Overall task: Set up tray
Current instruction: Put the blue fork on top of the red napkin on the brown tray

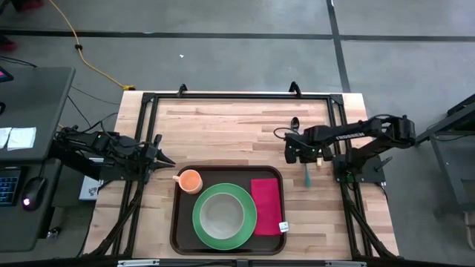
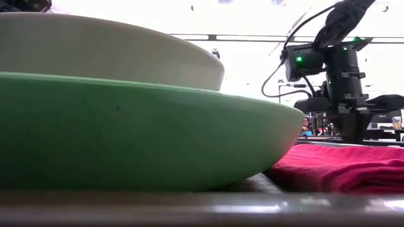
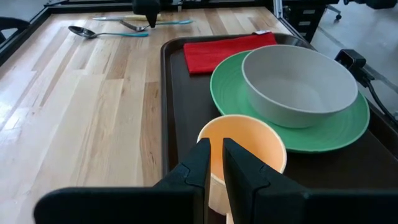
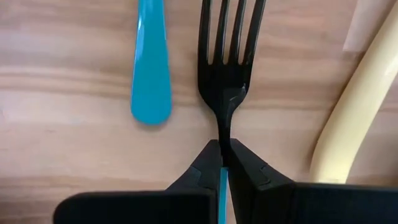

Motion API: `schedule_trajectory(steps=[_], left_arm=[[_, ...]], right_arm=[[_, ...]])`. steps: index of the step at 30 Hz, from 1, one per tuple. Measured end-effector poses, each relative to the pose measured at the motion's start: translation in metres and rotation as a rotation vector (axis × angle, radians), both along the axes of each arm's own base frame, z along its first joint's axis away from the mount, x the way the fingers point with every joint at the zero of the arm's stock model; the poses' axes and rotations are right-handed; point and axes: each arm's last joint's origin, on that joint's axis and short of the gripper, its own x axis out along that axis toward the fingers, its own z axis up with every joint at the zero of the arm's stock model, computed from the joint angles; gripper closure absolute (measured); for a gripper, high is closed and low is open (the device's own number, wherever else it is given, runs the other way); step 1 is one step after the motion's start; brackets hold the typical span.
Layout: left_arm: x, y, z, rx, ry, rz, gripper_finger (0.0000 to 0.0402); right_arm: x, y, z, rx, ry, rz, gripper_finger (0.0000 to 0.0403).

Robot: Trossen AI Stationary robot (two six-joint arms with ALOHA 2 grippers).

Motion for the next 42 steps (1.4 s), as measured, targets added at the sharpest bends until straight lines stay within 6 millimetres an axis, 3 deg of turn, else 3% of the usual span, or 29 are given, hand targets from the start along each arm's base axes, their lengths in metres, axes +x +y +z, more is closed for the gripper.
schedule_trajectory(steps=[10,17,29,42], left_arm=[[0.0,0.0,-0.001,0.003,0.01,0.0,0.0328],[-0.001,0.0,-0.002,0.005,0.019,-0.001,0.0328],[-0.001,0.0,-0.003,0.032,0.028,-0.011,0.0328],[-0.001,0.003,-0.003,0.095,0.017,0.046,0.0328]], right_arm=[[0.002,0.015,0.005,0.006,0.015,-0.022,0.0401],[0.01,0.015,0.032,-0.051,0.07,-0.01,0.0402],[0.031,0.011,0.069,-0.115,-0.025,-0.008,0.0401],[0.041,0.031,0.078,-0.109,-0.092,-0.025,0.0401]])
